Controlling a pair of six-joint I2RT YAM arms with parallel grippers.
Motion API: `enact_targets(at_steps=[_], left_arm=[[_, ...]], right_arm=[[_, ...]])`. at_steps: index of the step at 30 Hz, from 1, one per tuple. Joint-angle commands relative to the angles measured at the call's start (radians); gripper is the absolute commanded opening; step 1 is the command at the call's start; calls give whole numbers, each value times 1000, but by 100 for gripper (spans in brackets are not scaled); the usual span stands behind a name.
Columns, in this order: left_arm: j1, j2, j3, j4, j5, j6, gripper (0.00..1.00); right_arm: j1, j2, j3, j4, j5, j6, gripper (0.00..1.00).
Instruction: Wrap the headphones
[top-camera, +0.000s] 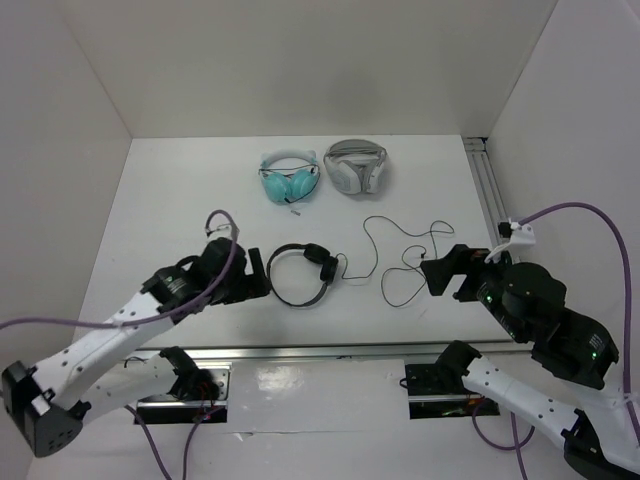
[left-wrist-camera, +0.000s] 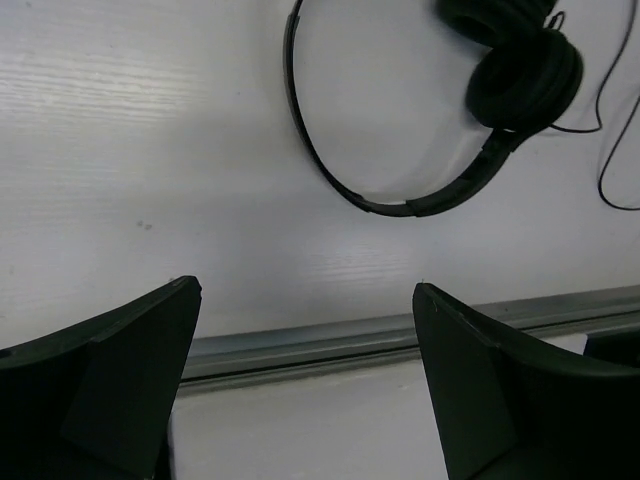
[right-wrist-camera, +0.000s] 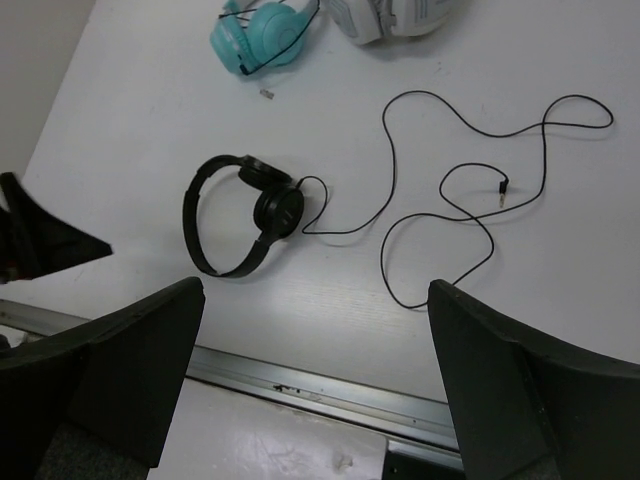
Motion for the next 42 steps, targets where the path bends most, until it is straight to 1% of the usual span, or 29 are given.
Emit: enact_targets(at_steps=[1,3,4,6,7,8,11,14,16,23,24,25,27,28,31,32,34,35,37,38,39,41,42], left_arm=[[-27,121,9,176,-44,-170,100],[-38,208,27,176,-106,-204,100],[-38,297,38,176,-115,-222,100],[-47,382,38,201,-127,-247,100],[-47,458,47,213,-127,-258,100],[-56,492,48,213,-142,-270,98],[-56,587,11,250,-175,-310,96],[-56,634,-18,314,-175,-324,95],[-38,673,-18,314,-166,-324,92],[-38,707,-28,314,-156,-355,64],[-38,707,-37,314,-156,-355,64],[-38,719,-37,314,-156,-355,54],[-28,746,-37,305,-156,-355,45],[-18,756,-37,305,-146,-355,32],[4,786,-28,305,-135,-344,15],[4,801,-28,305,-124,-344,0],[4,801,-17,293,-113,-312,0],[4,784,-5,271,-132,-312,0],[-14,740,37,160,-171,-312,0],[-36,683,58,106,-229,-312,0],[-47,652,114,-28,-266,-328,0],[-83,591,178,-159,-339,-338,0],[-84,536,208,-227,-403,-362,0]], right_arm=[[5,-5,-5,121,-33,-13,100],[5,-5,-5,121,-33,-13,100],[5,-5,-5,112,-43,-13,100],[5,-17,-17,112,-68,-23,100],[5,-17,-18,112,-68,-24,100],[5,-29,-27,112,-82,-24,100],[5,-57,-39,121,-102,-24,100],[5,-92,-60,141,-122,-34,100],[5,-104,-70,141,-131,-43,100],[5,-113,-70,131,-122,-43,100],[5,-113,-70,131,-122,-43,100],[5,-113,-70,131,-122,-43,100],[5,-123,-70,140,-131,-43,100],[5,-123,-70,140,-131,-43,100],[5,-123,-70,149,-140,-43,100],[5,-123,-70,149,-152,-34,100],[5,-123,-70,175,-183,-34,100],[5,-123,-70,186,-200,-34,100],[5,-113,-91,241,-264,-46,100],[5,-98,-91,265,-292,-57,100],[5,-78,-106,325,-319,-82,100],[5,-54,-145,392,-378,-91,100],[5,-29,-160,464,-378,-91,100]])
